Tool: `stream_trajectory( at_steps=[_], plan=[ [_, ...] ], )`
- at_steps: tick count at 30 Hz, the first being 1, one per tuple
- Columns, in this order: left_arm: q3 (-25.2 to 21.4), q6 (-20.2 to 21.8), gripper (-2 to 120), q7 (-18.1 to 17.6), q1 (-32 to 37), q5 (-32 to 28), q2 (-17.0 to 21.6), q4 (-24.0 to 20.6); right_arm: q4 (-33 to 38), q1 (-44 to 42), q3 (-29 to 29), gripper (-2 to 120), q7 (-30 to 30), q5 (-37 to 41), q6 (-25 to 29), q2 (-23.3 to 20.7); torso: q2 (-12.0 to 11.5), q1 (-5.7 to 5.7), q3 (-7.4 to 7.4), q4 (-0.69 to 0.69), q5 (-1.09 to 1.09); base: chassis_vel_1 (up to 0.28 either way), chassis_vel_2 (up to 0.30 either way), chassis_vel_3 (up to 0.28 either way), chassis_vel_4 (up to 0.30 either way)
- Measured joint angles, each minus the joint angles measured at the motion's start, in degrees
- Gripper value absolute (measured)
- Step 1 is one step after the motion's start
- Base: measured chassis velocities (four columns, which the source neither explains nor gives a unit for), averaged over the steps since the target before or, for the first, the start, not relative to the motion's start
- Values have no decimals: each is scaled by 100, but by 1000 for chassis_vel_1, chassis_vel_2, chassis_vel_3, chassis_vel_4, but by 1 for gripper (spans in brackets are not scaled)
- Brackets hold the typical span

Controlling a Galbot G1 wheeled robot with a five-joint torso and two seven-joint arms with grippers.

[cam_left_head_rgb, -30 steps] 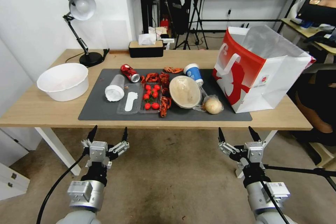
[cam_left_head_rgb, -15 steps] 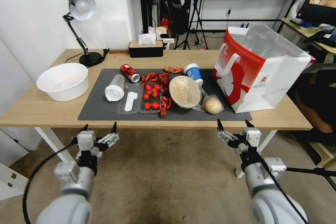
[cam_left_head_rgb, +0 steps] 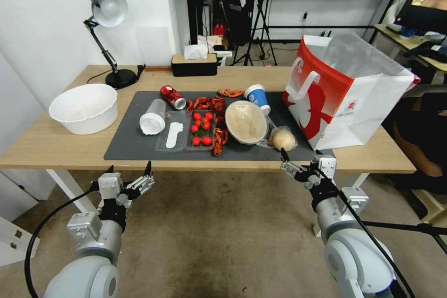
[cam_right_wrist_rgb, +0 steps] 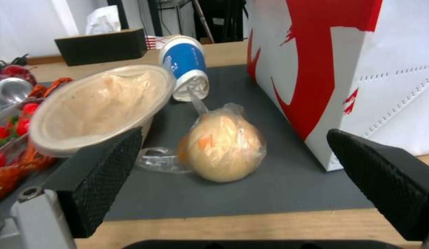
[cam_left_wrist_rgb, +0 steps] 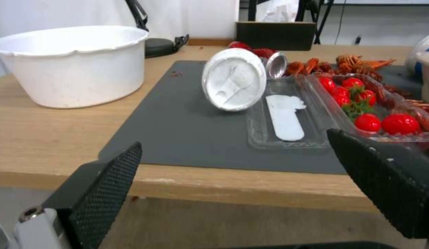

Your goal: Pick up the trash from the table and place it into the takeout bag.

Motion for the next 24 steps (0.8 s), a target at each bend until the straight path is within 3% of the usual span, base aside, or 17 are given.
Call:
stream_trajectory(
  at_steps=[11,24],
  plan=[
    [-12,-134,100,16,32,54,-16,17,-713,947,-414,100,611,888,-383,-412,0,0,0,1,1,0,0,0,0],
    [-37,-162,100,16,39,58,-20,27,-933,1216,-534,100,737,934,-467,-435,0,0,0,1,1,0,0,0,0]
  ],
)
